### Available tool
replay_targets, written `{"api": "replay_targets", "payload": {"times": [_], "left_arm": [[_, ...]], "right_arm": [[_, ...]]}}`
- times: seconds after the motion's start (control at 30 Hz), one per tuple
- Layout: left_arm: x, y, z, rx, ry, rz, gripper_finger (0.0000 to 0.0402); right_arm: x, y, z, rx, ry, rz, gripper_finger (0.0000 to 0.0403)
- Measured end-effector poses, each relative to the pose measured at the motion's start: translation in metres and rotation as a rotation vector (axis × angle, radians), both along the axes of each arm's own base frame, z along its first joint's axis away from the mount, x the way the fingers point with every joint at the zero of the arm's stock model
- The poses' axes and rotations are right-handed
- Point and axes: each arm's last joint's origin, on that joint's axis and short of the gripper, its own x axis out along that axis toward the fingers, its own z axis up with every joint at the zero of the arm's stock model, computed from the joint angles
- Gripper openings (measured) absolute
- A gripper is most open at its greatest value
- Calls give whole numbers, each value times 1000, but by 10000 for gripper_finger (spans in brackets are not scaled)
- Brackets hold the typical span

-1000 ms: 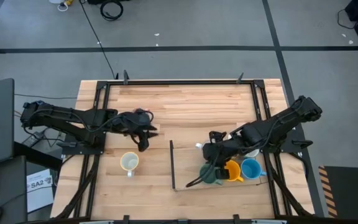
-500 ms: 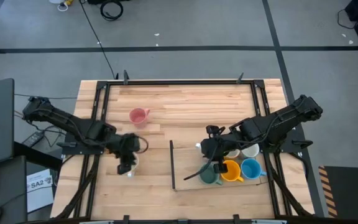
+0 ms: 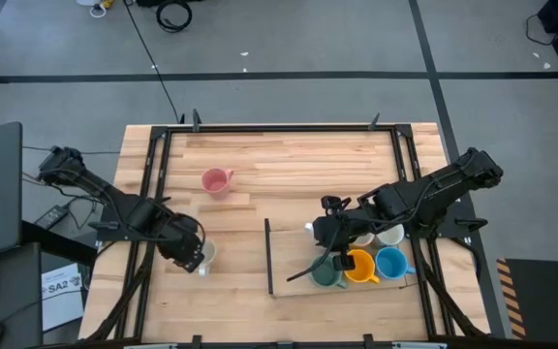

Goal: Place coffee mugs
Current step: Put the pink patterned mug on the shelf

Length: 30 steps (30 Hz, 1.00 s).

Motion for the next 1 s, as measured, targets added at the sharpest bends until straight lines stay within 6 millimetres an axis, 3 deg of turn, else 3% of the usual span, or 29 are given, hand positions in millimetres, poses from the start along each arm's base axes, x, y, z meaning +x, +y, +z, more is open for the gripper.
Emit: {"api": "replay_targets", "payload": {"times": [0.2, 0.43, 0.6, 1.0], "left_arm": [[-1, 4, -2, 59, 32, 225, 123], [-1, 6, -2, 90, 31, 356, 123], [-4, 8, -8, 155, 107, 363, 123], [13, -1, -30, 249, 172, 313, 123]], "right_arm": [[1, 0, 1, 5, -13, 0, 93], [5, 2, 3, 24, -59, 1, 94], [5, 2, 4, 25, -60, 2, 94], [5, 2, 3, 10, -64, 23, 94]]}}
